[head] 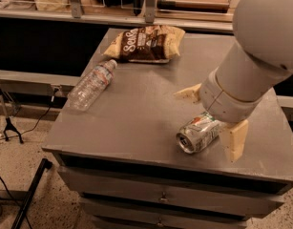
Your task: Place 7up can upright
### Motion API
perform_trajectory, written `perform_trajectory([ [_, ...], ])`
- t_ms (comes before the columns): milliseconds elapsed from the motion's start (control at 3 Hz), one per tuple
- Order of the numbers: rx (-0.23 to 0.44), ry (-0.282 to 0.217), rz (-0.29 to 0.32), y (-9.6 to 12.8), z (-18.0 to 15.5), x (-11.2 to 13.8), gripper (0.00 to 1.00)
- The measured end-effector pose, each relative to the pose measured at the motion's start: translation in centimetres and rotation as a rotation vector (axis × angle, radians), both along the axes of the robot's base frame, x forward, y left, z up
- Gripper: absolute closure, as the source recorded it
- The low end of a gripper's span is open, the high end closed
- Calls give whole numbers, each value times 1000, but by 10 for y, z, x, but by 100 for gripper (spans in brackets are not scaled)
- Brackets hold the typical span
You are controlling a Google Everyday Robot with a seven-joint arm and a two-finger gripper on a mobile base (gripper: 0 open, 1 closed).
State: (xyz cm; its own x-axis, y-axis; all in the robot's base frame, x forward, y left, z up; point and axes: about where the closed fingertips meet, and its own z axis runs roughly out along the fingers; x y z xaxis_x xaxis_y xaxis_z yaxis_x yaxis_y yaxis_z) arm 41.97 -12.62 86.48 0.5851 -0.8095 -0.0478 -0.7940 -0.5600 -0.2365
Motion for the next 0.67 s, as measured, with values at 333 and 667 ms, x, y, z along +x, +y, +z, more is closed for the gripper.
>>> perform_trajectory([
  [333,-45,7,36,7,-8,0,0],
  [667,-95,16,37,13,-16,0,0],
])
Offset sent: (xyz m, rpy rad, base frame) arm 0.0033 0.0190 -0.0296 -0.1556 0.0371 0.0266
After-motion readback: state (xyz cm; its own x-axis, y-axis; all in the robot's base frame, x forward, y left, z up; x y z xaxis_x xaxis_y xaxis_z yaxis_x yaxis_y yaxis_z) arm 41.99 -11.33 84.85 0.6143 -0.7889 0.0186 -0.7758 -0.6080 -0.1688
